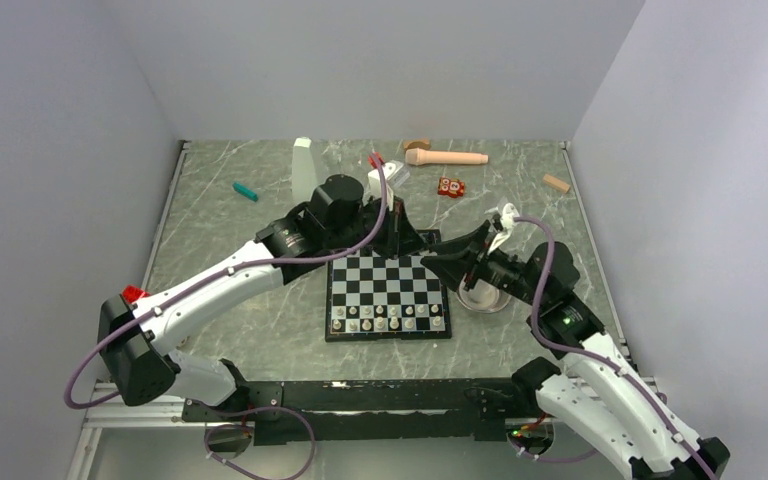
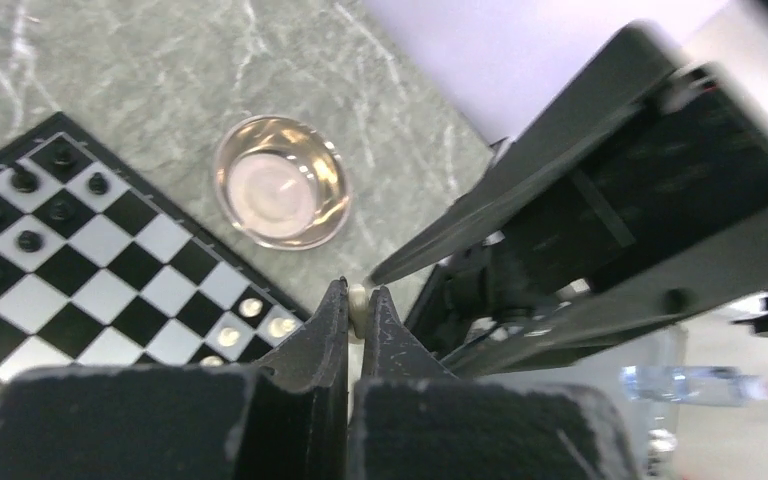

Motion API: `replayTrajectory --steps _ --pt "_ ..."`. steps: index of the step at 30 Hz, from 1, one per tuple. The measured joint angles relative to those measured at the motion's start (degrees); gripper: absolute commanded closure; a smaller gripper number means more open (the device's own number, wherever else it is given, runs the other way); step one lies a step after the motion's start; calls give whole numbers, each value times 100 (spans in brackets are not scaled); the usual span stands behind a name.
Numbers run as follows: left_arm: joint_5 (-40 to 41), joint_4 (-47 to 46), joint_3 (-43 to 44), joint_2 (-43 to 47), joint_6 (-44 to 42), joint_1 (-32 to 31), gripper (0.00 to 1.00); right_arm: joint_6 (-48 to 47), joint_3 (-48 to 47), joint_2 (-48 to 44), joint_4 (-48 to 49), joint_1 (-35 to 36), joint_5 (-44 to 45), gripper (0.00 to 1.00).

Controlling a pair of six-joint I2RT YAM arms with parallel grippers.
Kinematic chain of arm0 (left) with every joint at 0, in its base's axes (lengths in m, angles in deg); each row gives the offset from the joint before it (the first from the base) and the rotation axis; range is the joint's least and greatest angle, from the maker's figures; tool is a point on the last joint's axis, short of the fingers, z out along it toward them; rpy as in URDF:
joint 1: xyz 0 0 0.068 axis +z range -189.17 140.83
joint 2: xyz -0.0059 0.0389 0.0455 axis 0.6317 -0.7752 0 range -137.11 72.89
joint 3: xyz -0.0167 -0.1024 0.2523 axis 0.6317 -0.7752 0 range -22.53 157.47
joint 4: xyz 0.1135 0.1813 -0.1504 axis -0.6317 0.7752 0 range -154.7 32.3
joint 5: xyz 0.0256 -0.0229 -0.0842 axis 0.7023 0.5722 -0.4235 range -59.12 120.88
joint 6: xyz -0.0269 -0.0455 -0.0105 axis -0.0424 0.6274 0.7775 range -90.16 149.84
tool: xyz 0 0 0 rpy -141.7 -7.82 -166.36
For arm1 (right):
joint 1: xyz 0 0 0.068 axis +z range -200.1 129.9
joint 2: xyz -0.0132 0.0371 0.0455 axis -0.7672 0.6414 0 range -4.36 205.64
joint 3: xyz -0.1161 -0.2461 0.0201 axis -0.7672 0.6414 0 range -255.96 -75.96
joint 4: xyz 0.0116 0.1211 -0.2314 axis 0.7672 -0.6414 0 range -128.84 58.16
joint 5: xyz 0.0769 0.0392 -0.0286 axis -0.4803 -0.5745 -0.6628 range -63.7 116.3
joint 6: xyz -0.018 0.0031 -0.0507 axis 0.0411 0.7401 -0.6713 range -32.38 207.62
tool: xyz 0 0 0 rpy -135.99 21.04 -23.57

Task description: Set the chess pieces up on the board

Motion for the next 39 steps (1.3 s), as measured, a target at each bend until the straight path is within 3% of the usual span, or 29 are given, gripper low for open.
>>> replayTrajectory --steps 3,11,19,29,39 --pt "173 -289 -435 149 -361 0 100 -35 -39 -260 -136 2 52 41" --pt "616 -946 -1506 304 -1176 -66 100 -61 -407 -1016 -479 0 839 38" --pt "1375 -2608 -3088 330 -1862 -1038 100 -81 -435 -1191 -745 0 1554 37" --pt "1917 -4096 -3379 -358 -2656 -1897 100 -92 -433 -1335 -1014 0 1921 37" --pt "2201 -4559 -3569 -828 -2942 -1993 100 -105 -424 -1377 -1075 0 1961 36"
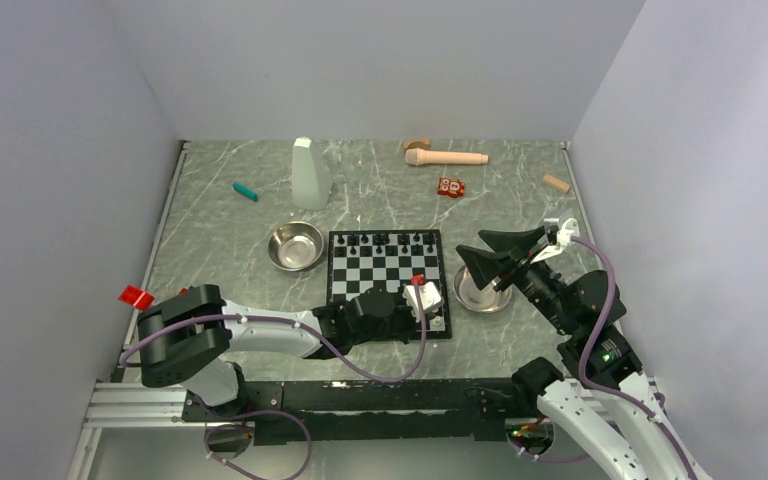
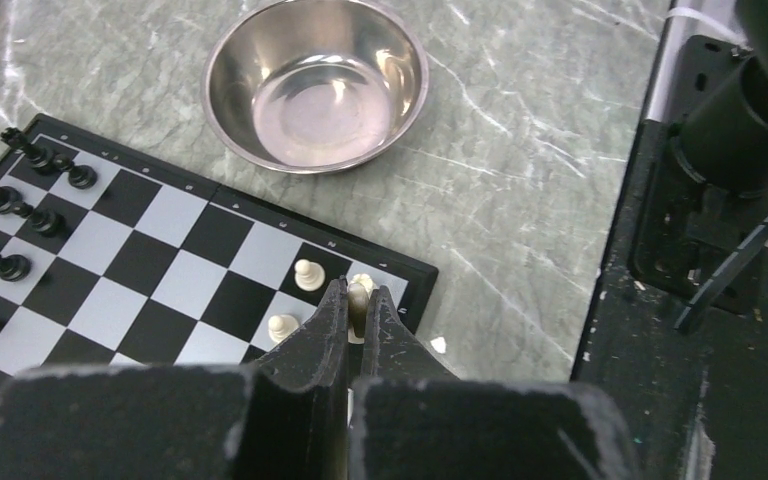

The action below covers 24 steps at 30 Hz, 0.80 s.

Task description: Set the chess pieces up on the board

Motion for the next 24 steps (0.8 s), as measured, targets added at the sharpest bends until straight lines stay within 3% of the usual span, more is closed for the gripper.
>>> replayTrajectory --steps 24 --pt "127 -365 -254 -603 -50 0 99 0 17 111 -118 0 -26 36"
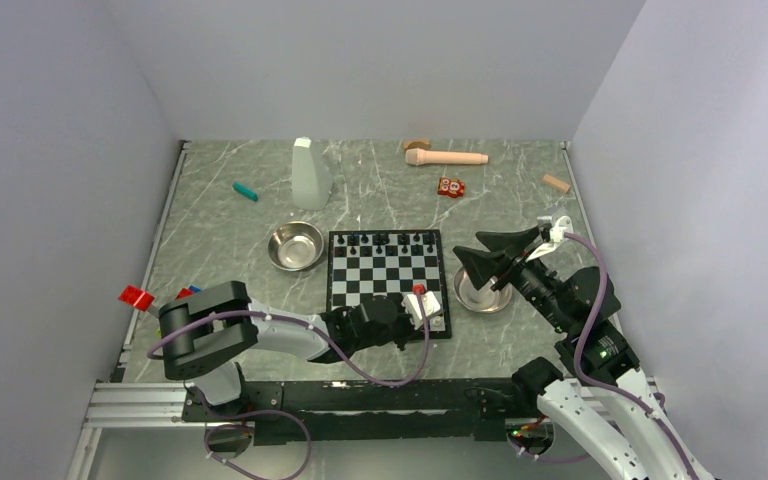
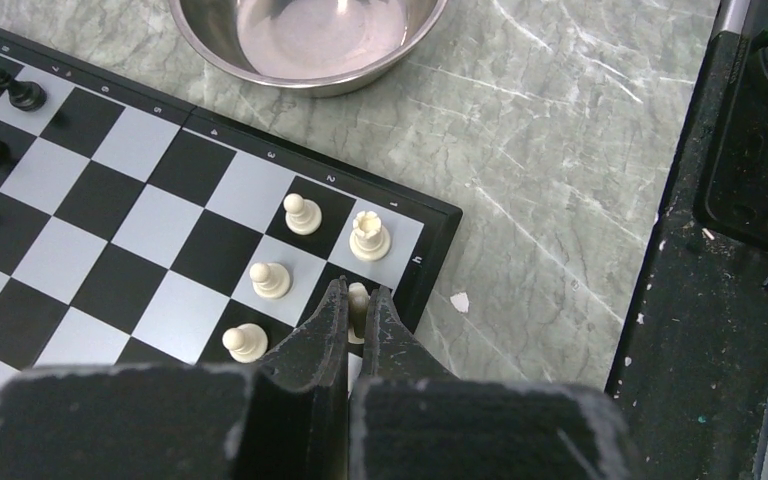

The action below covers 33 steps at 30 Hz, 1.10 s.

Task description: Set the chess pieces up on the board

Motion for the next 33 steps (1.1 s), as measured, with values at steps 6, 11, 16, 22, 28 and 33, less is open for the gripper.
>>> replayTrajectory --steps 6,11,16,22,28,33 --pt "-4 -35 0 -122 118 0 96 -20 0 81 0 0 -37 36" --pt "-7 -33 0 -168 140 2 92 -24 0 153 -7 0 -44 36" --pt "-42 -33 7 -201 144 48 90 -26 2 151 -7 0 -44 36" --pt "-90 -26 61 -289 160 146 89 -48 2 151 -9 0 -44 34" --pt "-186 11 157 -382 236 203 87 -63 2 164 -9 0 -44 34" --pt "-289 37 245 -382 236 210 86 -72 2 173 -9 0 -44 34"
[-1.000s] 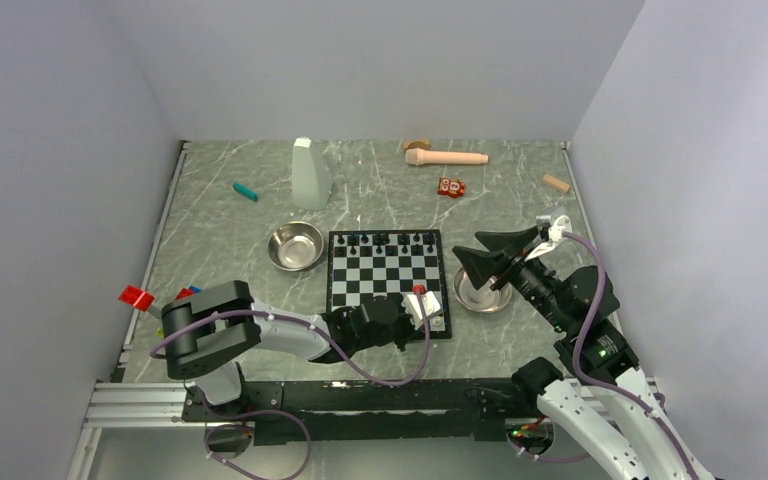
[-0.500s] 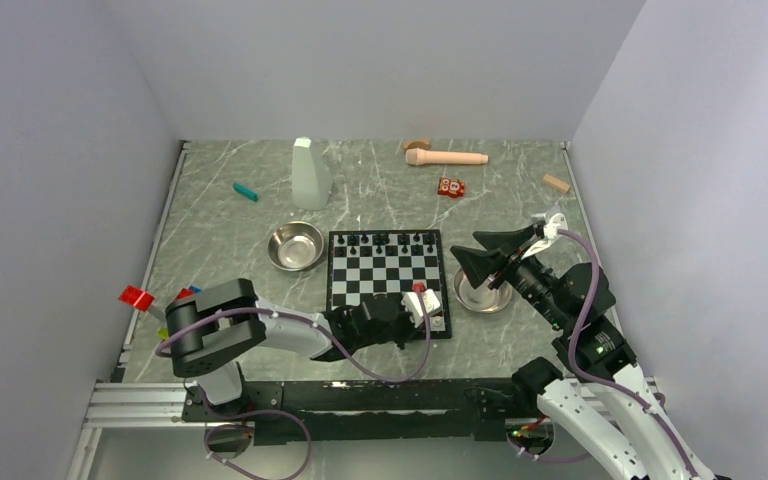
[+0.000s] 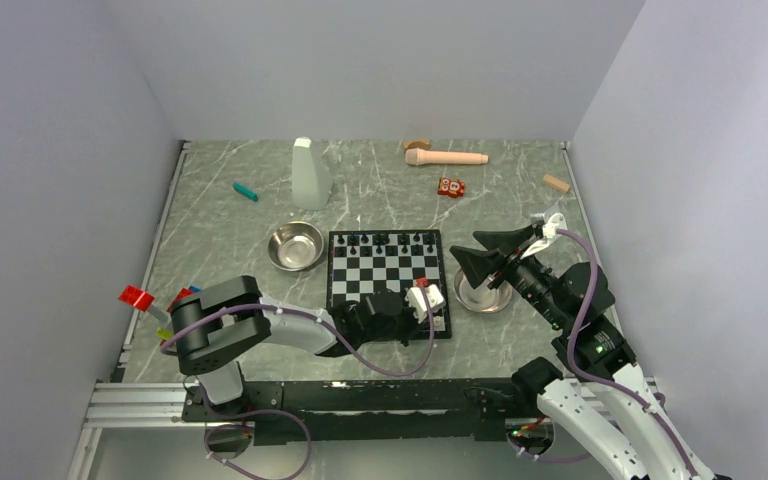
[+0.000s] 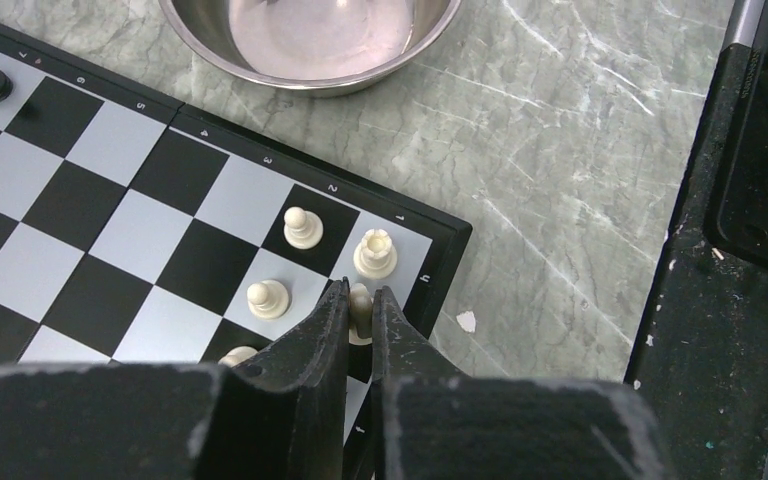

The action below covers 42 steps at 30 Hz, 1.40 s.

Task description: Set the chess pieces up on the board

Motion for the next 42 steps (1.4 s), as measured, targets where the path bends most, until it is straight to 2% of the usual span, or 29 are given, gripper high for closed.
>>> replayTrajectory --steps 15,20,33,42 --pt "-55 55 28 -2 2 2 78 -20 28 26 0 0 -2 34" --pt "-24 63 28 -2 4 2 72 -20 28 26 0 0 -2 34" --pt "72 79 28 -2 7 4 70 -20 28 26 0 0 -24 34" --pt "70 789 201 433 9 4 64 15 28 13 -31 0 136 34"
